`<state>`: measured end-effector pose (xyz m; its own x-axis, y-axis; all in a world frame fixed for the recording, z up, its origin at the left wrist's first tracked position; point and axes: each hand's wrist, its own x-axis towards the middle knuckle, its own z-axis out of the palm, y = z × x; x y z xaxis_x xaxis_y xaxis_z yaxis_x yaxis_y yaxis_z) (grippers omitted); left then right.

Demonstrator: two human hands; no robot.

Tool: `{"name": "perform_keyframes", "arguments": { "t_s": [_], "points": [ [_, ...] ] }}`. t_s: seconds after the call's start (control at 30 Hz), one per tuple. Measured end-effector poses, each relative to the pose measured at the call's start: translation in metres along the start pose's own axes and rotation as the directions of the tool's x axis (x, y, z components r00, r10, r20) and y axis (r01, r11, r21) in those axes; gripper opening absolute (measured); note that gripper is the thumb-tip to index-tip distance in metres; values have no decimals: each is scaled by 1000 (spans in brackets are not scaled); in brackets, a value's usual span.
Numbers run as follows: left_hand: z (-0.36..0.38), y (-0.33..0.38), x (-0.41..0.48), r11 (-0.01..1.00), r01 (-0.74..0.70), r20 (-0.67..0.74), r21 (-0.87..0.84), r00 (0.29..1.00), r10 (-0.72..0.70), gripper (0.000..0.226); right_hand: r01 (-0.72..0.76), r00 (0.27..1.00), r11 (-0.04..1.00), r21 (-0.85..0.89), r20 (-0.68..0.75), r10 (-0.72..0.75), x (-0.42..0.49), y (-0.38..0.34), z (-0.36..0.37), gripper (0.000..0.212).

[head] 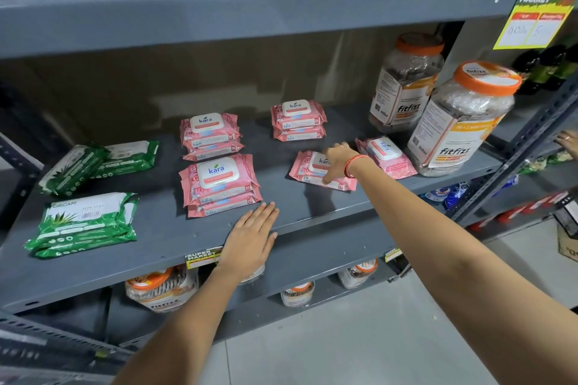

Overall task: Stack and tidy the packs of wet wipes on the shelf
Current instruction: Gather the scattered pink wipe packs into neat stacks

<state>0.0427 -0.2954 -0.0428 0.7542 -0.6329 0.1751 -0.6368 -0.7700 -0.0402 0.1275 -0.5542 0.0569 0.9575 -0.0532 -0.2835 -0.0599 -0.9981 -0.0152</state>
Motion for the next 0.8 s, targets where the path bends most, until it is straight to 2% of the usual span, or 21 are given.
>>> {"name": "perform_keyframes", "arguments": {
  "t_s": [0.37,0.47,0.6,0.7,0.8],
  "points": [
    [10,-1,1,996,16,53,86,998,-21,54,127,991,990,59,26,-128,1,-4,4,79],
    [8,3,1,998,38,52,53,998,-40,54,127,992,988,87,14,-128,1,-2,8,80],
    [2,13,5,991,99,25,-87,995,-97,54,122,992,986,111,3,-123,3,-1,11,82],
    [1,24,14,989,85,13,-124,996,-84,55,122,992,985,125,2,-123,5,5,11,88],
    [3,30,26,986,81,17,-143,997,-80,57,100,995,961,258,-45,-92,1,19,6,92]
  ]
}}
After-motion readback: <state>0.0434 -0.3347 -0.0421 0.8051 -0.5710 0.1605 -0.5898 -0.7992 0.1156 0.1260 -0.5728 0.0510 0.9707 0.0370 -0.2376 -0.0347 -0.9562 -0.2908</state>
